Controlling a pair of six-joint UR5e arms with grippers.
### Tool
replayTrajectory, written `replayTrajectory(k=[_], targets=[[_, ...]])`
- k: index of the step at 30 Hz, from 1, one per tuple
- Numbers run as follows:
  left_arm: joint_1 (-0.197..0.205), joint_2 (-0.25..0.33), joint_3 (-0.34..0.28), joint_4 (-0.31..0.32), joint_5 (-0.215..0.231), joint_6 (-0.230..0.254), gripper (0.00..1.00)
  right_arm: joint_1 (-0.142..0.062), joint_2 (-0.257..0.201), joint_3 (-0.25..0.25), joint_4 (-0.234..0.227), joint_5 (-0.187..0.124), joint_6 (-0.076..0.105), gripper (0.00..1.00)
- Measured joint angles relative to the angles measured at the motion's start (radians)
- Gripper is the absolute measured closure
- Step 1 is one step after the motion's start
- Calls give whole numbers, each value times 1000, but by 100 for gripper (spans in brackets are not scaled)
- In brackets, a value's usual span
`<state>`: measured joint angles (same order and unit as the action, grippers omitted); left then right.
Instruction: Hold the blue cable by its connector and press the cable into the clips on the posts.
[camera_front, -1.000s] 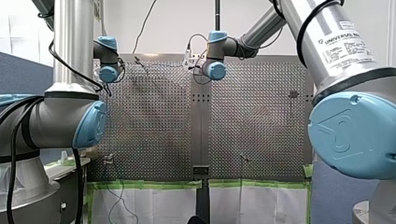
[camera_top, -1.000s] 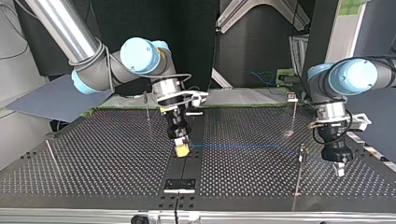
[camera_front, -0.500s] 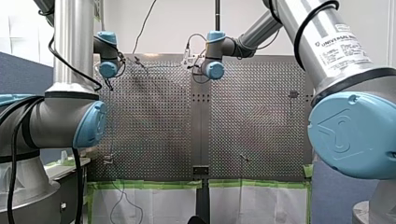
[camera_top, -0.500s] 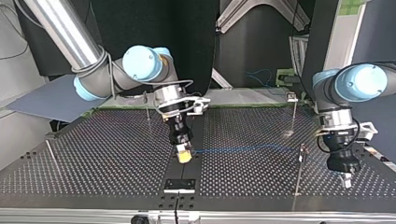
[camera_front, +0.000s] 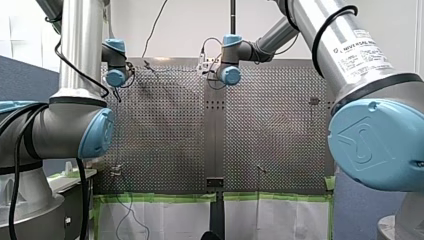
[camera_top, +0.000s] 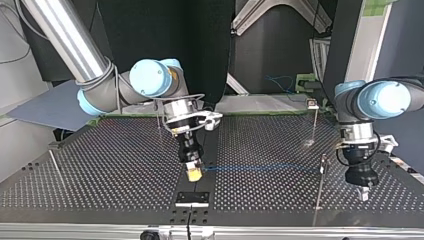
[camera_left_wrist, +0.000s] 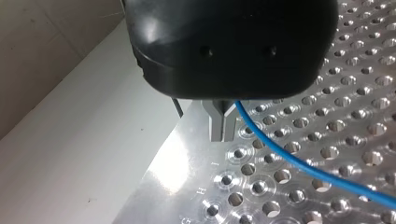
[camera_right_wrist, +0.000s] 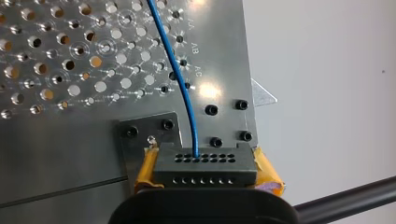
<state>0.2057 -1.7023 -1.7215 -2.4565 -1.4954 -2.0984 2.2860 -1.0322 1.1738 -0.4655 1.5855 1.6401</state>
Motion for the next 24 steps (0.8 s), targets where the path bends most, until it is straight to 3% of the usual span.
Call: replayTrajectory(k=[12,14,15,16,17,18,20,21,22,24], targets=[[0,-2,2,-27,18,-2,100,0,0,-1,12,0,0,100],[1,-1,2,-36,18,0,78,0,0,-2,13,1,0,100],[2,-2,2,-42,18,2,78,0,0,-2,13,1,0,100],[3,-2,2,-47,18,5,64,0,0,-1,13,1,0,100],[3,-1,2,-53,17,9,42,0,0,-1,13,1,0,100],[4,-1,2,-60,17,15,42,0,0,-1,14,1,0,100],[4,-1,2,-72,14,27,12,1,0,-1,14,1,0,100],[4,-1,2,-82,8,38,12,1,1,-1,15,1,-1,100],[4,-1,2,-90,3,46,0,1,1,-1,16,1,-2,100],[4,-1,2,-109,-13,65,0,2,1,-1,18,1,-3,100]])
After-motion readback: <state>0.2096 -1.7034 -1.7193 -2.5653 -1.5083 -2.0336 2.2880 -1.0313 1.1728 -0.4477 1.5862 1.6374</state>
